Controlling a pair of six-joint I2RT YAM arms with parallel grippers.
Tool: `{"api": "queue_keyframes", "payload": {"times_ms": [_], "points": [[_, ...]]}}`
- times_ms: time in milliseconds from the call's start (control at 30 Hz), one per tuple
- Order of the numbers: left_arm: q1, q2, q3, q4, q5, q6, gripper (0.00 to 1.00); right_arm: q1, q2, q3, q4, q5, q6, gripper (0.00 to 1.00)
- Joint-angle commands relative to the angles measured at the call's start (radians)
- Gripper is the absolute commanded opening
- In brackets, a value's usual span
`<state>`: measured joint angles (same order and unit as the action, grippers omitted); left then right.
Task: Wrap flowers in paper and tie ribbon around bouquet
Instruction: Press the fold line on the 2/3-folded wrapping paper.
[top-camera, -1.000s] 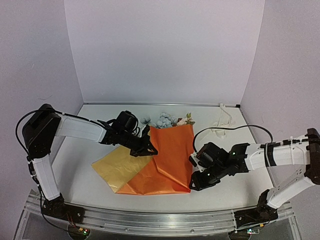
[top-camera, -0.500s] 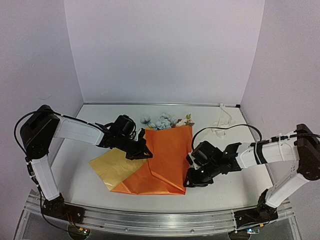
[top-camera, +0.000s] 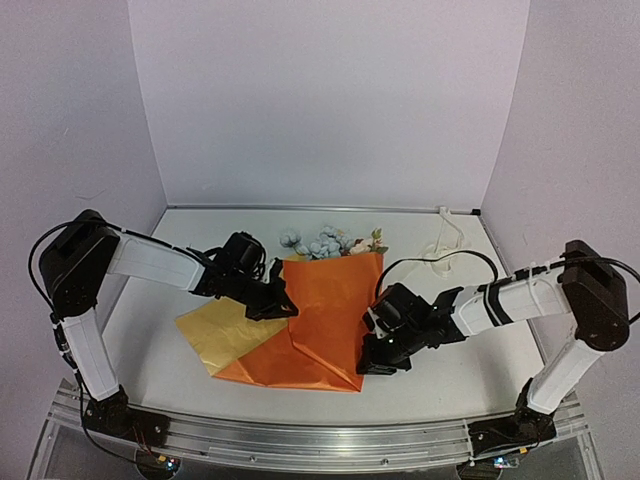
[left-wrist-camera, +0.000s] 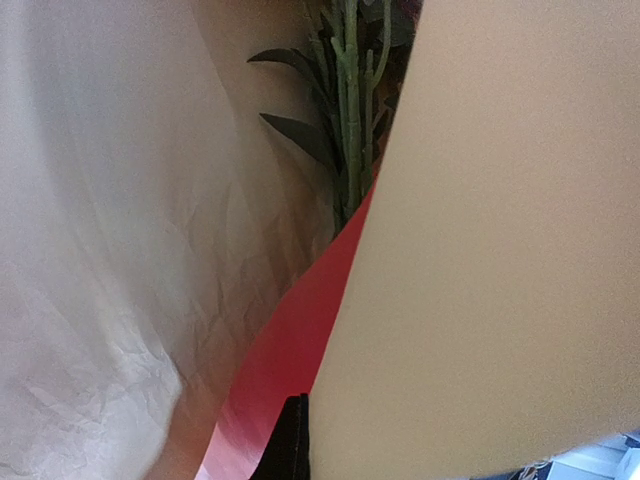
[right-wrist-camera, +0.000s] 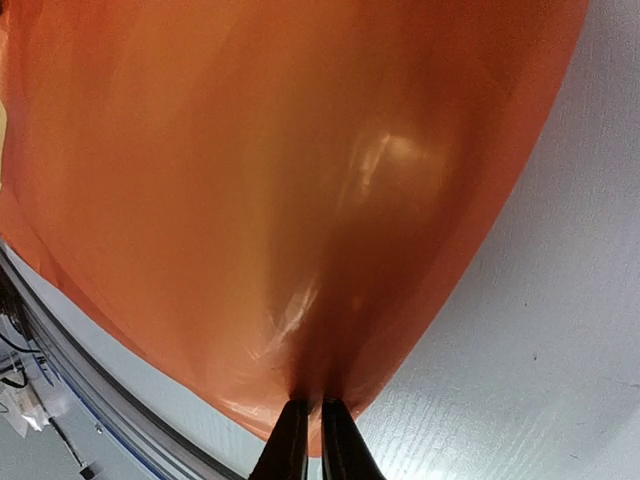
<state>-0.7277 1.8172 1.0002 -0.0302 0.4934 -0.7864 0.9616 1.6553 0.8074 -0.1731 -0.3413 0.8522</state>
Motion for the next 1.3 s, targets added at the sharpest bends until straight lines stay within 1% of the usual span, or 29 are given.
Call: {"api": "queue_keyframes", "payload": {"times_ms": [0,233,400,500,633,767,867,967,1033,1133,1267], "points": [[0.015,-0.03,-0.024,0.023,-0.008,-0.004,0.0,-0.005,0.041,0.041,0.035,-0.012,0.042,0.06],[0.032,-0.047,-0.039,0.005,-0.023,0.009,0.0,-0.005,0.109,0.057,0.04,-0.023,0.07,0.03],[0.045,-0.058,-0.059,-0.008,-0.04,0.019,0.01,-0.005,0.123,0.054,0.038,-0.029,0.088,0.02],[0.049,-0.078,-0.054,-0.026,-0.051,0.044,0.1,-0.006,0.12,0.052,0.031,-0.035,0.095,0.02],[0.048,-0.168,-0.042,-0.056,-0.095,0.105,0.27,-0.006,0.121,0.064,0.017,-0.05,0.104,0.01],[0.003,-0.28,-0.051,-0.125,-0.209,0.188,0.32,-0.006,0.128,0.08,0.01,-0.068,0.115,0.01],[-0.081,-0.321,-0.054,-0.133,-0.231,0.223,0.32,-0.006,0.127,0.088,0.008,-0.073,0.124,0.01],[-0.142,-0.26,-0.035,-0.105,-0.188,0.237,0.27,-0.004,0.126,0.097,0.007,-0.076,0.132,0.01],[-0.154,-0.202,-0.037,-0.067,-0.133,0.225,0.22,-0.003,0.126,0.104,0.007,-0.076,0.134,0.0],[-0.167,-0.141,-0.057,0.022,-0.058,0.209,0.2,-0.005,0.127,0.108,0.006,-0.075,0.138,0.0],[-0.179,-0.068,-0.077,0.094,-0.036,0.191,0.16,-0.004,0.133,0.112,0.006,-0.082,0.145,0.0]]}}
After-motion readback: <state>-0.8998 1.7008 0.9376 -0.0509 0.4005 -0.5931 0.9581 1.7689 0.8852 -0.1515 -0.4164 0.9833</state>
